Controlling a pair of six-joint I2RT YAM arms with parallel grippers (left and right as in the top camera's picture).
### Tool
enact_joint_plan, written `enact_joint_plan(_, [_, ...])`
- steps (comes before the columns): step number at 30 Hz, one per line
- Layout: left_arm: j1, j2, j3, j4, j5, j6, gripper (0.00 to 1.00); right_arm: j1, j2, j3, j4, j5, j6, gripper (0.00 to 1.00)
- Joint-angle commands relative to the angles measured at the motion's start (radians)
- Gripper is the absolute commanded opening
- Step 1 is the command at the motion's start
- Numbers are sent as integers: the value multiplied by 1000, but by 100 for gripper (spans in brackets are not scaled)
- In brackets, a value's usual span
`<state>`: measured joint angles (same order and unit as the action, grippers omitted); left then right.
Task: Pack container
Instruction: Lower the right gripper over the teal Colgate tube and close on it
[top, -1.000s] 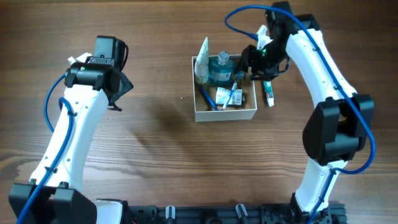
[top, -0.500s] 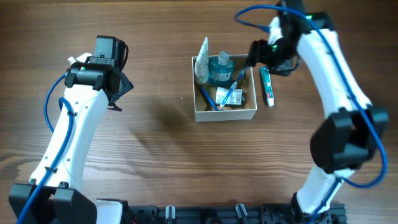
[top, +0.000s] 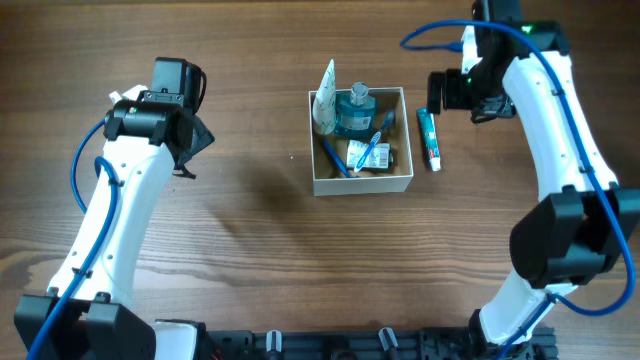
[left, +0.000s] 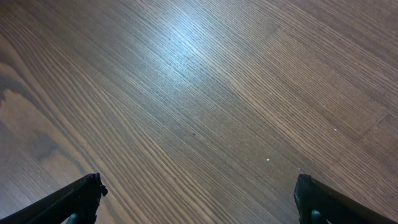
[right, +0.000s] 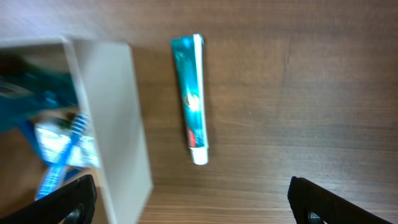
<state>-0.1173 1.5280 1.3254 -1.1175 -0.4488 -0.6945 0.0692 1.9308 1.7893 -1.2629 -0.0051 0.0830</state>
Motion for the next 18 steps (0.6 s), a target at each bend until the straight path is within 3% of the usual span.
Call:
enact_joint_plan(1, [4,4,-6,0,-16,-17,100,2,47,-52,8,58,-85,99])
enact_joint_plan(18, [4,4,-6,0,-16,-17,100,2,187,-102,80,26,-161,99])
